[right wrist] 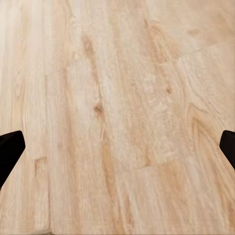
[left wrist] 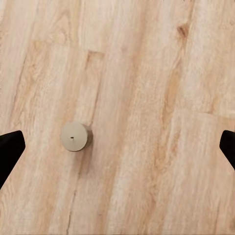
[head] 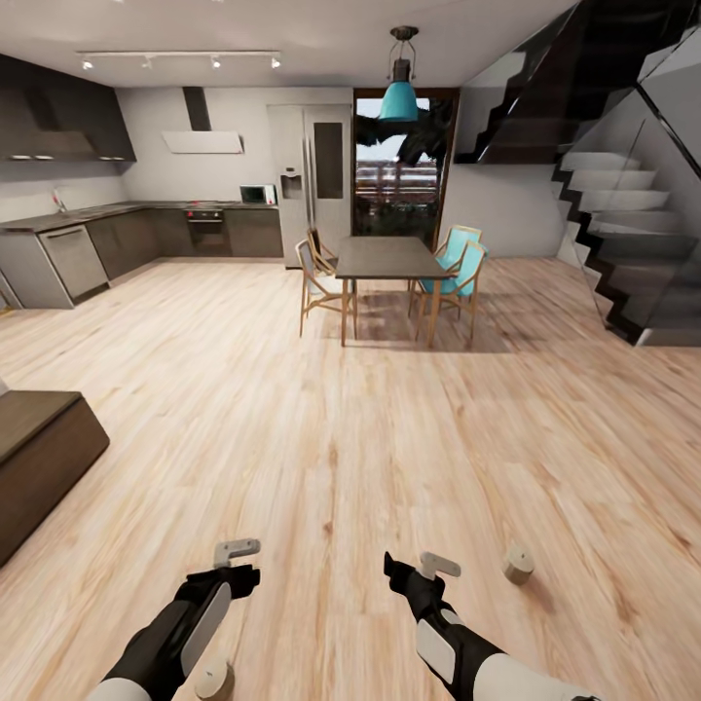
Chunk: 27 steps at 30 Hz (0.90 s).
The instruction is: Place each of the two pumpkins and all three candles from the living room inside a cabinet in the living room (use any cabinet), then make sure every cabinet is closed, and position the cauldron so it is next to a table in the living room.
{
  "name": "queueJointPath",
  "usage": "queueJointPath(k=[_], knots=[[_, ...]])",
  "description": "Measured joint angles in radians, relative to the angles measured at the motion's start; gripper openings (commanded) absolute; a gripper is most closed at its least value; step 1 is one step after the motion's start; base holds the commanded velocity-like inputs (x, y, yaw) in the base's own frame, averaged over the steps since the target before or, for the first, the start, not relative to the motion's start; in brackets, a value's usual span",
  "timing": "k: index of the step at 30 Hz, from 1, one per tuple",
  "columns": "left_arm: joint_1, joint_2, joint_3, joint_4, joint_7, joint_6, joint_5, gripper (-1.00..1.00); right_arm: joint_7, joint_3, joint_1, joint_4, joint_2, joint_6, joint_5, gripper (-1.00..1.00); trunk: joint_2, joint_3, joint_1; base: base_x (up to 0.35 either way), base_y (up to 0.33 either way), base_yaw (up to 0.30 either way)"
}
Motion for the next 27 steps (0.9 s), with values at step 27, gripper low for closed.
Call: queueJointPath(k=[27], knots=[[0.002,-0.005,0.0,0.595,-0.153,-0.601,0.002,1.0,-0.002,0.014,0.0,0.009,0.0,0.0,0.013,1.0,0.0,0.0,0.0,0.29,-0.01,0.0]])
